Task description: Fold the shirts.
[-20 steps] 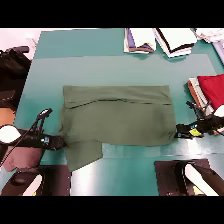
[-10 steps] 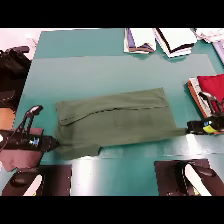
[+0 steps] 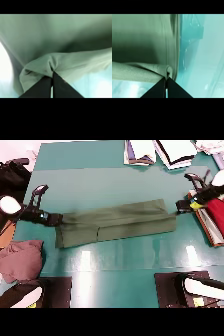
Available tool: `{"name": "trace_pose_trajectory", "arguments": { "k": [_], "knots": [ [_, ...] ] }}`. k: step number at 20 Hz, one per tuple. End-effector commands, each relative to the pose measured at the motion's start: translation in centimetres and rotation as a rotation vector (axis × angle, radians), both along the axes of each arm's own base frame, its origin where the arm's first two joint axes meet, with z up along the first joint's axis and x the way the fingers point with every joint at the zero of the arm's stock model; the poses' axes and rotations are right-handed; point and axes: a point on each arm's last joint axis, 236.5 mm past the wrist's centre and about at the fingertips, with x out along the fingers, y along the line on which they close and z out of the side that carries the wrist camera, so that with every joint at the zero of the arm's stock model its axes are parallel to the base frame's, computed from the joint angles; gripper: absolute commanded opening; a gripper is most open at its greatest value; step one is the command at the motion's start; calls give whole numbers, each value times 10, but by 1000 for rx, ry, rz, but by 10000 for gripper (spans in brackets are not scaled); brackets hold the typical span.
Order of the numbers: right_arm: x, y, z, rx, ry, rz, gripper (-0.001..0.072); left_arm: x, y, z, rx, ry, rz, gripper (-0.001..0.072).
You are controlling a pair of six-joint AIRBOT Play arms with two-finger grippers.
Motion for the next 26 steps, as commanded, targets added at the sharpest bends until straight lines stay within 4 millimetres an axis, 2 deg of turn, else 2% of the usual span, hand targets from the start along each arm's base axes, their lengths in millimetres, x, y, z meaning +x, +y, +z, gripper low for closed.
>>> {"name": "trace_pose_trajectory", "arguments": {
  "k": [1, 3, 7, 8, 9, 10, 11, 12, 13, 14, 15, 16, 17, 19, 22, 25, 26],
  "knots": [
    [51, 17, -10, 52, -11, 15, 14, 52, 4, -8, 18, -69, 39, 24],
    [71, 26, -14, 100, -16, 11, 14, 65, 5, -12, 18, -95, 57, 24],
    [102, 45, -17, 207, -38, 3, 18, 67, 5, -15, 13, -94, 61, 28],
    [109, 47, -13, 240, -58, 9, 66, 66, 4, -14, 11, -90, 60, 236],
    [113, 49, -9, 273, -75, 16, 224, 66, 3, -11, 3, -82, 75, 401],
    [116, 46, -3, 297, -94, 20, 336, 66, 3, -7, -1, -78, 79, 405],
    [115, 40, 0, 310, -98, 23, 347, 66, 2, -1, -5, -76, 74, 405],
    [109, 32, 0, 324, -83, 32, 347, 67, 0, 5, -7, -75, 67, 403],
    [100, 23, -3, 332, -57, 29, 347, 67, -3, 12, -19, -73, 62, 340],
    [92, 12, -7, 356, -41, 0, 348, 67, -5, 17, -29, -72, 57, 112],
    [86, 4, -13, 389, -36, -39, 403, 66, -12, 21, -59, -71, 54, 24],
    [76, -7, -22, 421, -17, -89, 541, 67, -20, 24, -100, -72, 58, 24],
    [66, -18, -35, 442, 15, -139, 594, 68, -28, 28, -134, -76, 60, 23],
    [46, -22, -58, 526, 72, -206, 594, 71, -47, 31, -147, -109, 32, 23],
    [35, 4, -82, 660, 110, -216, 590, 71, -93, 24, -175, -120, -10, 23],
    [37, 31, -103, 649, 129, -169, 568, 62, -139, 2, -187, -87, -67, 23],
    [40, 40, -106, 638, 125, -142, 478, 60, -152, -4, -194, -76, -76, 23]
  ]
}}
